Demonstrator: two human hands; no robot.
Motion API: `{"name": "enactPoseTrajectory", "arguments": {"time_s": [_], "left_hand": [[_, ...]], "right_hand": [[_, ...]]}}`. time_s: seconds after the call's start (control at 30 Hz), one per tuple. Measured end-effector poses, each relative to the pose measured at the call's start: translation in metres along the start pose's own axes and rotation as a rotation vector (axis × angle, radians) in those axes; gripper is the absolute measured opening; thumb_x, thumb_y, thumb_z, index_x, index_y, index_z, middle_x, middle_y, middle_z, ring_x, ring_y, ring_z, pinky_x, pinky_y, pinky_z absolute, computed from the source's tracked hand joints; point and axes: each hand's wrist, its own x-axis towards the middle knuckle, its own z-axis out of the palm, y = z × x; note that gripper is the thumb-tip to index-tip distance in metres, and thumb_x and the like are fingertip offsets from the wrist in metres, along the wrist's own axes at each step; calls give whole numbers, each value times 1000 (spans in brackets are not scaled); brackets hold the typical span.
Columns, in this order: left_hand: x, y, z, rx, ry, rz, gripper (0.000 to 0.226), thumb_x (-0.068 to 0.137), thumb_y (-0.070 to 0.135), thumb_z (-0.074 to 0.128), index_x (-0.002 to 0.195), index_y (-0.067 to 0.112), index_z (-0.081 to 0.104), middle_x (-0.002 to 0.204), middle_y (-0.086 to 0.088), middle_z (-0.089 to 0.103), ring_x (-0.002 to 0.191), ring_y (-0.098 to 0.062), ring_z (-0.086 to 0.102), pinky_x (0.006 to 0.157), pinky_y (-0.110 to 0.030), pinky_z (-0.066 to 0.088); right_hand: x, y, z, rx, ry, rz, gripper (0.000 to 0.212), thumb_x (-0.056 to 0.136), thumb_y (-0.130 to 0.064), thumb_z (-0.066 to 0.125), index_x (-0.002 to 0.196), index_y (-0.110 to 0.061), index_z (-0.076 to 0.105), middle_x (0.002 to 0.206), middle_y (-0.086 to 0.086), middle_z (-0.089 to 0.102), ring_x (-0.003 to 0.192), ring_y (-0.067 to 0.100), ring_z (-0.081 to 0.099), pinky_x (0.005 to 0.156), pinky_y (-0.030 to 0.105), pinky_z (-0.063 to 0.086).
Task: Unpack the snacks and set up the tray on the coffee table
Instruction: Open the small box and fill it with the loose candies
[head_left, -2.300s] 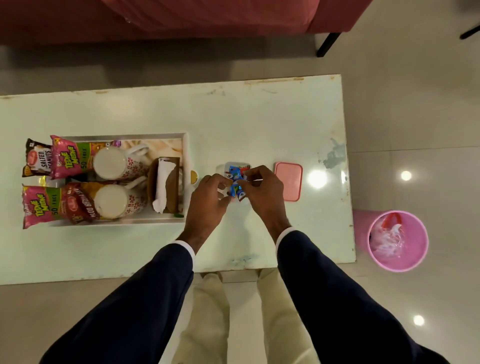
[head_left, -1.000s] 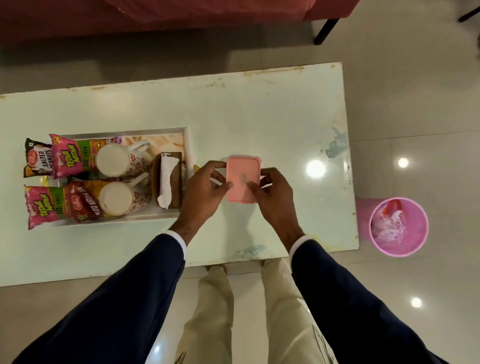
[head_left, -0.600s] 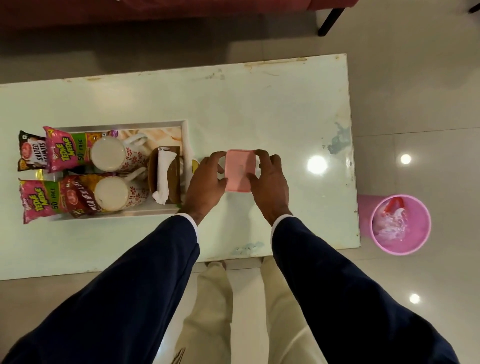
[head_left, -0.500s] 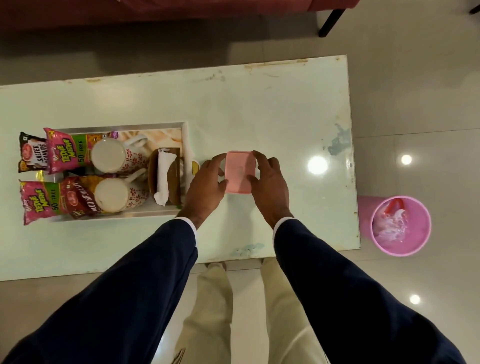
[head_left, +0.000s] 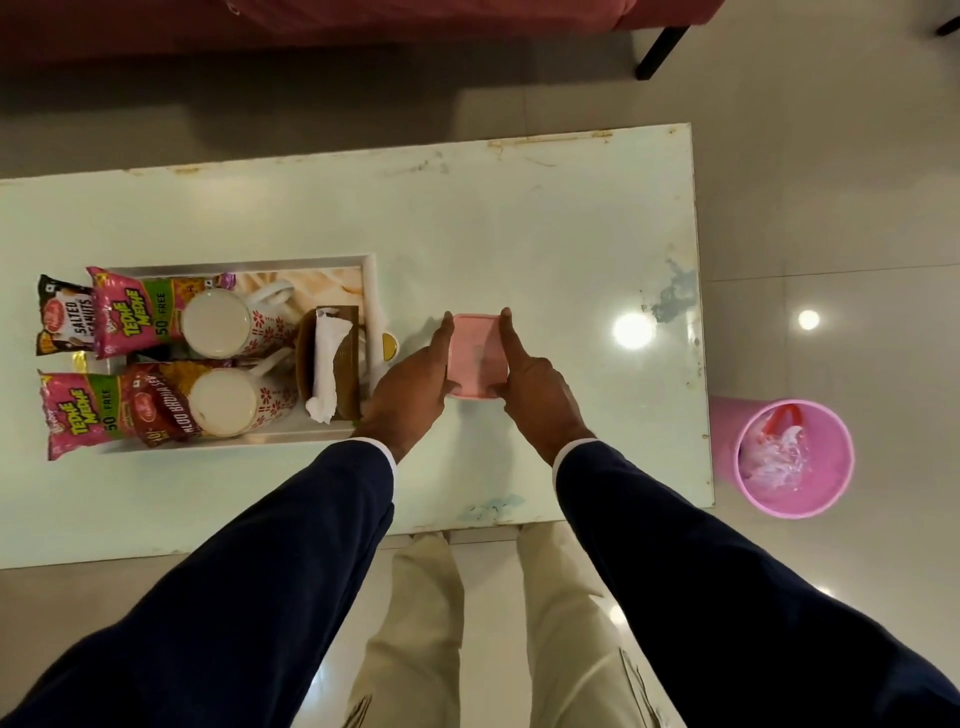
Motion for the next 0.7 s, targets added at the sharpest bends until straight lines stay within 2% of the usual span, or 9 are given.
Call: {"name": "enactPoseTrajectory", "arguments": {"time_s": [0.07,0.27,0.37,0.5,0.63,0.7], "left_hand": [[2,0,1,-18,-6,-10,92,99,12,66,166,24,3,99,-11,72,85,-22,70,83,-38,59],[2,-2,0,-97,1,-30,93,98,9,67,166,26,6,97,-10,71,90,-24,71,87,-39,58],[-1,3,1,-116,38,-38,92,98,8,67,166,25,7,110,-12,72,99,-24,71,92,-37,57],[-11,11,1,-124,66,-27,92,99,7,64,166,23,4,135,-12,64,117,-25,65,102,-39,54],[-28,3,2,-156,179,-37,87,101,5,58,167,24,5,132,-9,61,112,-20,64,97,-38,56],[-35,-10,2,-137,251,-18,78,104,10,56,167,21,11,130,-8,63,114,-18,65,102,-36,51]], "right_hand": [[1,1,0,-35,-12,-8,99,94,-4,56,159,-32,-14,89,9,62,75,26,63,72,40,55],[5,5,5,-100,-4,-43,102,94,-7,56,156,-32,-20,89,8,62,71,27,62,67,41,55],[5,7,6,-97,10,-46,103,95,-11,59,155,-36,-22,86,6,62,65,24,59,62,37,52],[4,3,-2,114,-73,-4,102,95,-8,57,155,-41,-19,85,16,70,72,30,69,75,46,61],[0,-16,-2,107,-51,-29,102,94,-3,57,158,-37,-14,87,19,71,75,32,71,82,47,60],[1,-26,-2,98,-63,-40,101,94,-3,56,158,-38,-13,85,18,72,76,32,72,82,47,60]]}}
